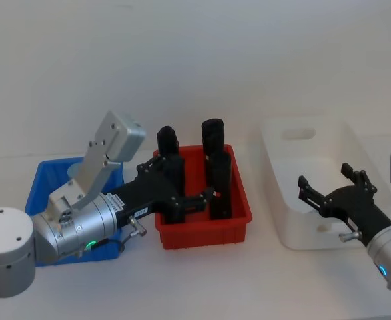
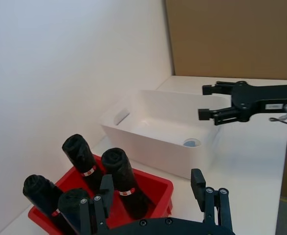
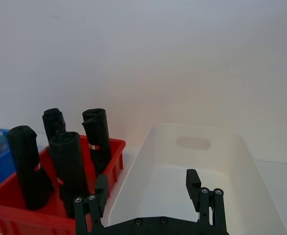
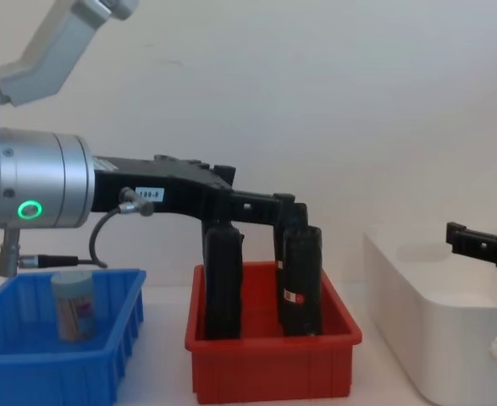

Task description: Pick the cotton swabs from the blue box and place them into the white box.

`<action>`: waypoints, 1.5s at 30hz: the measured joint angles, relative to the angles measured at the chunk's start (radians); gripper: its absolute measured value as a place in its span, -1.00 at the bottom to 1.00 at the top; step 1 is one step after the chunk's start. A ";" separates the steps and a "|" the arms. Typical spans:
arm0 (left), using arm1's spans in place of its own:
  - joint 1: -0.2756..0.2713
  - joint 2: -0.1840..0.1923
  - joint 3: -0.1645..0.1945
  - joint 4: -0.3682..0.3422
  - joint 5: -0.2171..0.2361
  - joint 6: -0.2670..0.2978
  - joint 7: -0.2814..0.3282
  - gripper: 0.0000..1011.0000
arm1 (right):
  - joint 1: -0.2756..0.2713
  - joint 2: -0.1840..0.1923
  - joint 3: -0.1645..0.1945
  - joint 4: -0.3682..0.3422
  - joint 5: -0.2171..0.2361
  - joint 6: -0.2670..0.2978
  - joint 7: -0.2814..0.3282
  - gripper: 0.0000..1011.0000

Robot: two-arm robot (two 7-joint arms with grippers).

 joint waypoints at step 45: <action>0.160 -0.043 0.085 -0.027 0.078 -0.242 0.554 0.98 | -0.151 0.036 -0.012 -0.210 0.004 0.014 -0.028 0.98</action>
